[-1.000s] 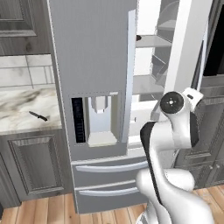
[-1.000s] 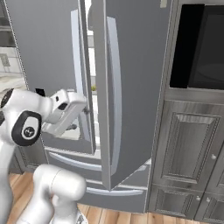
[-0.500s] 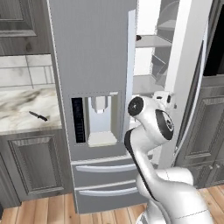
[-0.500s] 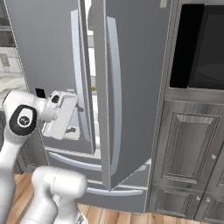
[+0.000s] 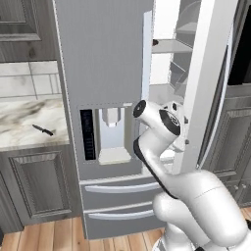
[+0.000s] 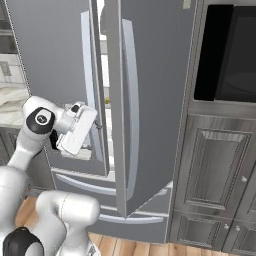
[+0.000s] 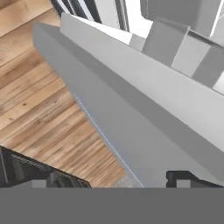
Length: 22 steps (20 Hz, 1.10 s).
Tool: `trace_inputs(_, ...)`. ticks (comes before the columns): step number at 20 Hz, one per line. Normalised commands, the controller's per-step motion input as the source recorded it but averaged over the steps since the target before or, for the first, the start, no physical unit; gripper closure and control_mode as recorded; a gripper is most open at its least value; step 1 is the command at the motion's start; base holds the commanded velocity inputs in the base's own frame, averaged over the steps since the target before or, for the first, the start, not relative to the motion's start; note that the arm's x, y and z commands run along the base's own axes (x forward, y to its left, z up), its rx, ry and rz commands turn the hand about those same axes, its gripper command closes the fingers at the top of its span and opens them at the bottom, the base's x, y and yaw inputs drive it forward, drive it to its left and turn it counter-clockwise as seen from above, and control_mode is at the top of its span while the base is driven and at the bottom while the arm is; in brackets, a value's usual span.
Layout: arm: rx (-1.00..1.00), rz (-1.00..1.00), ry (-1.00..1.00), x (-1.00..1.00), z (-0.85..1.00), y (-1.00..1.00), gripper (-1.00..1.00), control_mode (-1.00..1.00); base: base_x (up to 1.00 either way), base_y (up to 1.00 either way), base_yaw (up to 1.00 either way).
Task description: Retrieve the butter from the fridge and place it on a plate on the dining table. Then retrieve the butter knife by the fridge and place it near the plate.
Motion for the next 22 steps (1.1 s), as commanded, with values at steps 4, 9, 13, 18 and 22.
trace_inputs(4,-0.02,0.02,0.06,0.56,-0.1,-0.08,-1.0,-1.0,0.0,0.0,0.0)
trace_inputs(9,-0.03,0.04,0.09,0.37,-0.25,-0.13,-1.0,-1.0,0.0,0.0,0.0)
trace_inputs(13,-0.03,0.05,0.14,0.09,-0.09,-0.48,-1.0,-1.0,0.0,0.0,0.0)
trace_inputs(18,-0.01,0.05,0.13,0.03,-0.12,-0.47,-1.0,-1.0,0.0,0.0,0.0)
trace_inputs(22,0.0,0.02,0.06,-0.03,-0.12,-0.79,-1.0,-1.0,0.0,0.0,0.0)
